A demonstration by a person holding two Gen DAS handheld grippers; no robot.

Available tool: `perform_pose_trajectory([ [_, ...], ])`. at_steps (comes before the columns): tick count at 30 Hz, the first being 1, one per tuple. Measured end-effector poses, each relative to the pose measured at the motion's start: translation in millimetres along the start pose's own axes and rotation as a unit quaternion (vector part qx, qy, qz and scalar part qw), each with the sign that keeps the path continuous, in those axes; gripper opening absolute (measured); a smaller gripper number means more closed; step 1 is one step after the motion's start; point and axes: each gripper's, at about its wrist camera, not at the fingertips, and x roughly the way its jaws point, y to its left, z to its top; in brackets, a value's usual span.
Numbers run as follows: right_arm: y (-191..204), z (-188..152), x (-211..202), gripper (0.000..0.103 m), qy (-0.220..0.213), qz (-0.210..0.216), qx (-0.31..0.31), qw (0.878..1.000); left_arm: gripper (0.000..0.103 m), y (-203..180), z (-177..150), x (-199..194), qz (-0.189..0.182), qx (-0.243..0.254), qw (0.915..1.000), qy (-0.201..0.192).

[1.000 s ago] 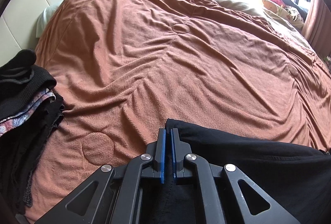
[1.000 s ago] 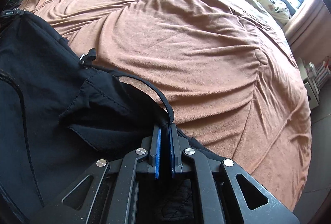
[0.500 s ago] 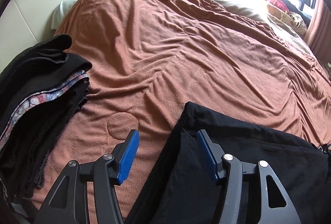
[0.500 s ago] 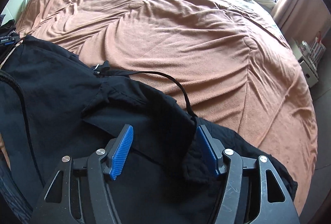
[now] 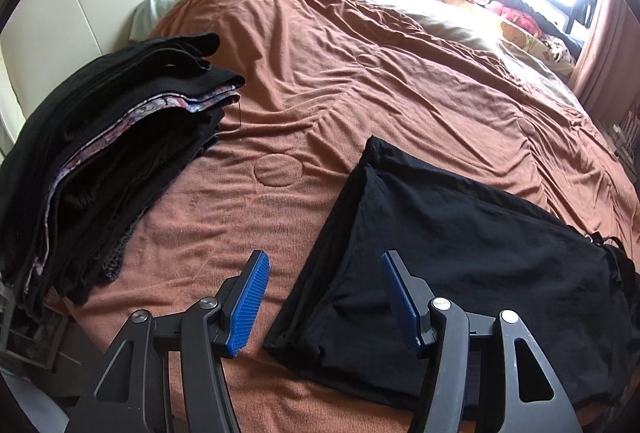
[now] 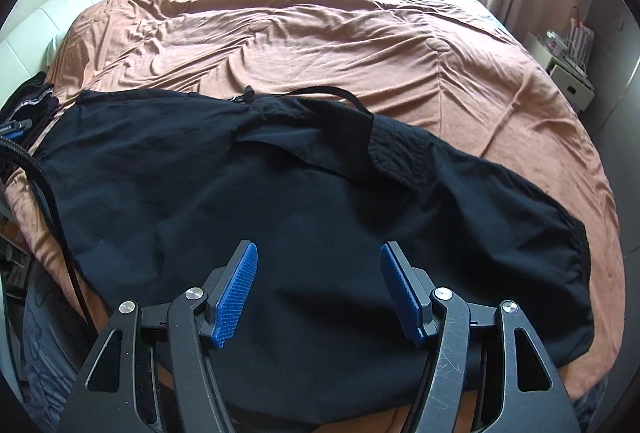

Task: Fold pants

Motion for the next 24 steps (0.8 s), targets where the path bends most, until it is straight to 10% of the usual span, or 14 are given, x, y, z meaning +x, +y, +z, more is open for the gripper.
perform_pose_trajectory([
  [24, 36.8, -71.3, -28.4, 0.063, 0.018, 0.039, 0.04, 0.998, 0.06, 8.7, -68.5, 28.3, -0.035, -0.073, 0.9961, 0.036],
])
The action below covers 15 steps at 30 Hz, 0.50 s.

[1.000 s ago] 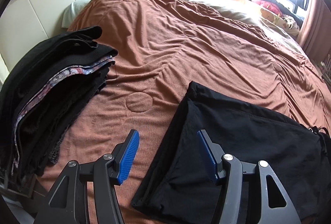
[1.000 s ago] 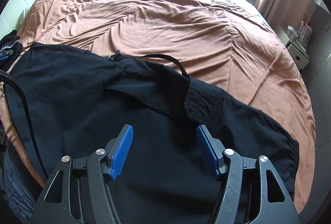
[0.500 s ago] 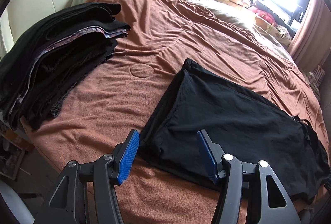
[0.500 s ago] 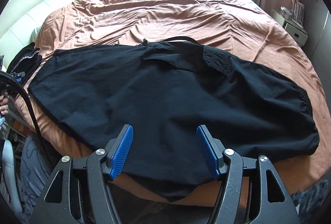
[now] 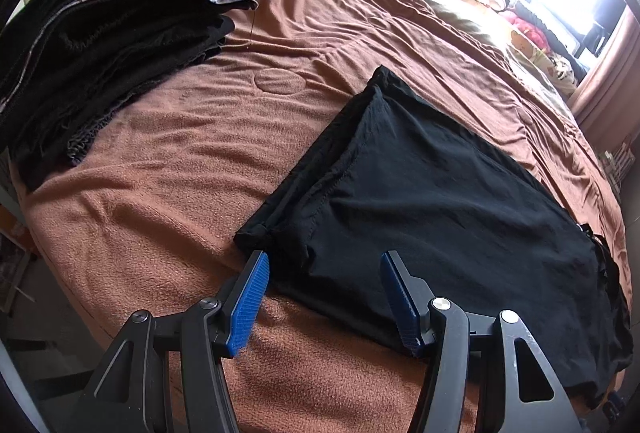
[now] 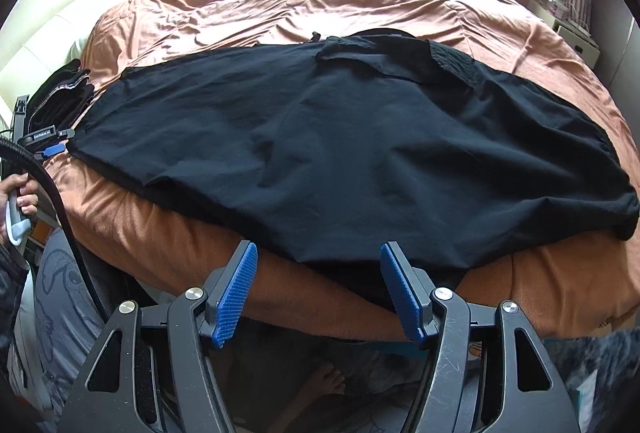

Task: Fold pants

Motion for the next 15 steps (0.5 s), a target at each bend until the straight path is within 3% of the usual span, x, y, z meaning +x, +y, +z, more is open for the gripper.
perform_pose_trajectory([
  [1, 0.7, 0.1, 1.3, 0.063, 0.002, 0.001, 0.0, 1.0, 0.056, 0.8, -0.4, 3.9, 0.002, -0.001, 1.0, 0.0],
  [3, 1.8, 1.1, 5.1, 0.063, 0.006, -0.002, 0.002, 1.0, 0.014, 2.7, -0.7, 10.4, 0.005, -0.002, 1.0, 0.007],
  [4, 1.5, 1.5, 7.0, 0.063, 0.009, -0.003, 0.005, 1.0, 0.009, 4.9, -0.9, 12.5, 0.01, -0.004, 0.9999, 0.013],
  [8, -0.6, 5.4, 11.8, 0.063, 0.012, -0.012, 0.016, 1.0, 0.006, 11.9, -0.8, -0.4, 0.009, -0.013, 0.9999, 0.0],
  [15, 19.6, 5.3, 31.3, 0.065, 0.028, -0.017, -0.024, 0.999, 0.005, 21.6, -5.6, -19.1, -0.001, -0.016, 0.9998, -0.014],
])
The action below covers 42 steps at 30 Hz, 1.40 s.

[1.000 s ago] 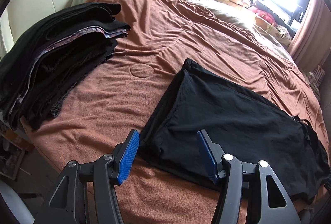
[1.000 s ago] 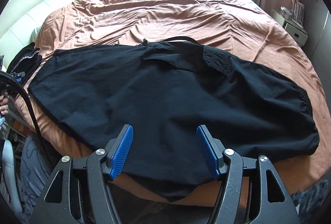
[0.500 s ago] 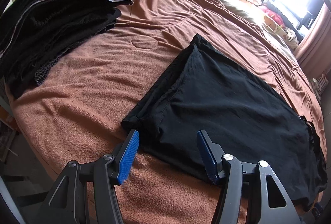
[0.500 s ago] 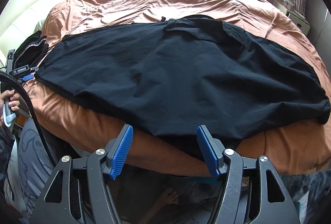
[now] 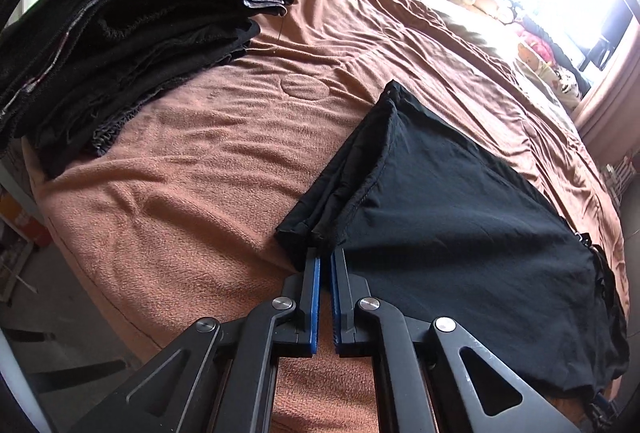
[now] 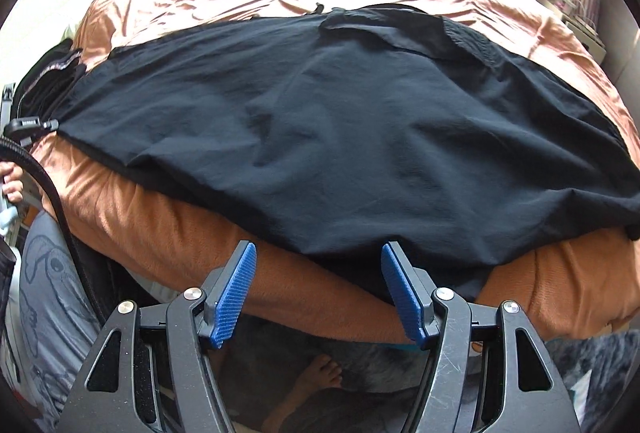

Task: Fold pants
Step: 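Grasp the black pants leg hem with the left tool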

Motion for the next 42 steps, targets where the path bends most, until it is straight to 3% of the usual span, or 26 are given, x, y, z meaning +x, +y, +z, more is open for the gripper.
perform_pose_trajectory([
  [4, 1.2, 3.0, 10.4, 0.065, 0.012, -0.006, 0.01, 1.0, 0.014, 6.2, 0.6, 6.2, 0.007, -0.015, 0.9998, 0.012],
  [6, 0.0, 3.0, 4.0, 0.065, 0.004, 0.011, 0.018, 1.0, 0.042, 15.9, -1.3, 5.7, -0.006, -0.044, 0.9989, 0.017],
  [8, -0.9, 1.2, -4.5, 0.065, -0.007, 0.015, 0.021, 1.0, 0.058, 26.3, -3.9, 2.0, -0.025, -0.071, 0.9971, 0.011],
  [9, -2.0, -0.1, -8.5, 0.065, -0.013, 0.016, 0.024, 0.999, 0.059, 30.7, -4.9, 1.6, -0.039, -0.085, 0.9955, 0.013],
  [12, -10.0, -6.0, -18.3, 0.065, -0.025, 0.024, 0.04, 0.999, 0.059, 35.9, -5.5, 7.3, -0.076, -0.11, 0.9906, 0.03],
  [19, -17.9, -12.7, -34.2, 0.065, -0.045, 0.027, 0.076, 0.996, 0.059, 33.4, 1.9, 22.8, -0.095, -0.113, 0.9887, 0.028],
  [24, -21.4, -12.4, -32.7, 0.065, -0.044, 0.026, 0.088, 0.995, 0.059, 24.3, 12.2, 33.1, -0.097, -0.083, 0.9915, 0.022],
  [31, -24.2, -4.8, -25.8, 0.065, -0.035, 0.029, 0.098, 0.994, 0.057, 21.9, 8.6, 28.7, -0.144, -0.068, 0.9872, 0.005],
  [35, -24.6, 0.7, -26.6, 0.065, -0.04, 0.047, 0.1, 0.993, 0.055, 12.3, -1.5, 28.3, -0.12, -0.037, 0.9921, -0.001],
  [40, -24.0, 6.1, -25.6, 0.065, -0.049, 0.049, 0.099, 0.993, 0.043, 3.7, -4.8, 30.3, -0.07, -0.011, 0.9973, -0.017],
  [42, -23.6, 8.5, -24.9, 0.065, -0.049, 0.044, 0.1, 0.993, 0.034, 2.8, -3.1, 34.5, -0.058, -0.012, 0.998, -0.02],
])
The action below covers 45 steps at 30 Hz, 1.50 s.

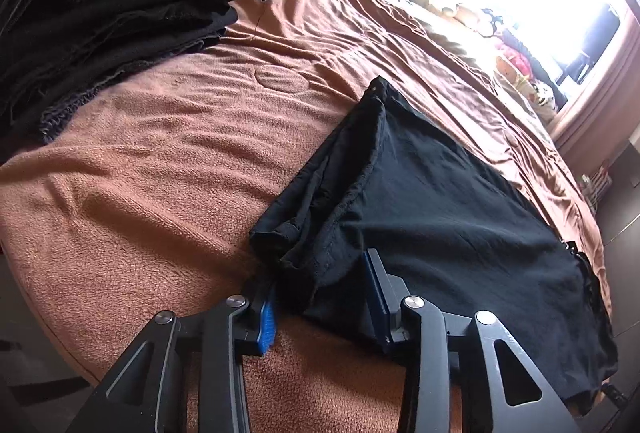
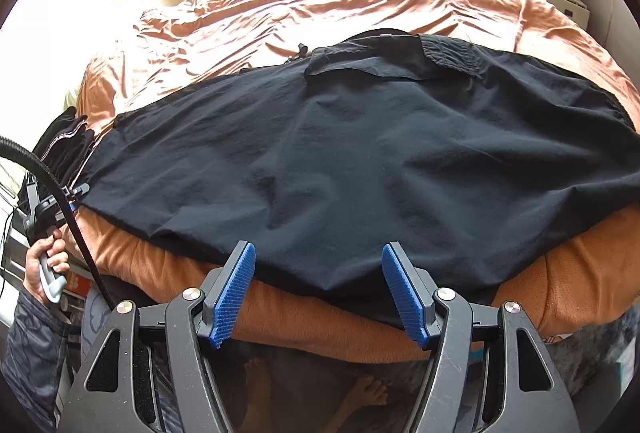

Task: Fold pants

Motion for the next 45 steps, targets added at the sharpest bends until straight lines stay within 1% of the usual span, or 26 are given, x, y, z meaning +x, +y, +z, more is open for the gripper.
perform_pose_trajectory([
  [1, 0.8, 1.6, 0.3, 0.065, 0.001, -0.002, 0.0, 1.0, 0.031, 1.0, 0.6, 2.1, 0.004, -0.004, 1.0, 0.0],
  [2, 1.8, 3.3, -0.1, 0.065, 0.002, -0.003, 0.0, 1.0, 0.024, 1.8, 1.1, 3.0, 0.004, -0.009, 0.9999, -0.002],
  [3, 2.8, 4.9, -0.9, 0.065, 0.001, -0.005, 0.0, 1.0, 0.014, 2.5, 1.0, 2.9, 0.0, -0.015, 0.9999, -0.004],
  [5, 4.2, 8.5, -2.1, 0.065, -0.002, -0.007, 0.001, 1.0, 0.008, 0.3, 0.6, 1.6, -0.006, -0.015, 0.9998, -0.007],
  [6, 5.6, 9.5, -2.6, 0.065, -0.002, -0.007, 0.0, 1.0, 0.007, -1.1, 0.4, -0.4, -0.003, -0.014, 0.9998, -0.01],
  [10, 12.5, 13.7, -2.7, 0.065, -0.012, -0.014, -0.005, 1.0, 0.006, -5.5, 4.4, -16.8, -0.015, -0.024, 0.9992, -0.026],
  [15, 21.5, 18.0, 0.1, 0.065, -0.023, -0.006, -0.002, 1.0, 0.006, -17.7, 17.6, -41.2, -0.031, -0.026, 0.9981, -0.047],
  [26, 50.5, 38.5, 22.6, 0.065, -0.033, 0.019, -0.012, 0.999, 0.006, -38.3, 38.7, -60.9, -0.063, -0.025, 0.996, -0.057],
  [31, 68.0, 37.9, 49.7, 0.065, -0.016, 0.026, -0.028, 0.999, 0.006, -42.1, 45.0, -65.2, -0.072, -0.029, 0.9952, -0.06],
  [36, 77.0, 23.1, 84.9, 0.064, 0.026, 0.017, -0.041, 0.999, 0.006, -44.1, 52.4, -71.2, -0.08, -0.036, 0.9942, -0.062],
  [37, 77.9, 18.9, 92.6, 0.051, 0.041, 0.016, -0.043, 0.998, 0.006, -44.4, 54.3, -72.6, -0.079, -0.039, 0.9942, -0.062],
  [38, 77.7, 13.8, 99.6, 0.041, 0.058, 0.019, -0.043, 0.997, 0.006, -44.2, 56.3, -74.2, -0.077, -0.043, 0.9941, -0.062],
  [39, 77.4, 8.5, 104.7, 0.028, 0.071, 0.022, -0.042, 0.996, 0.006, -43.3, 58.3, -75.6, -0.079, -0.048, 0.9937, -0.062],
  [42, 84.5, 4.5, 101.6, 0.027, 0.069, 0.024, -0.06, 0.996, 0.006, -43.3, 63.7, -78.8, -0.086, -0.055, 0.9927, -0.065],
  [45, 84.0, 11.8, 95.3, 0.026, 0.074, 0.04, -0.058, 0.995, 0.006, -45.8, 66.2, -80.3, -0.089, -0.057, 0.9922, -0.066],
])
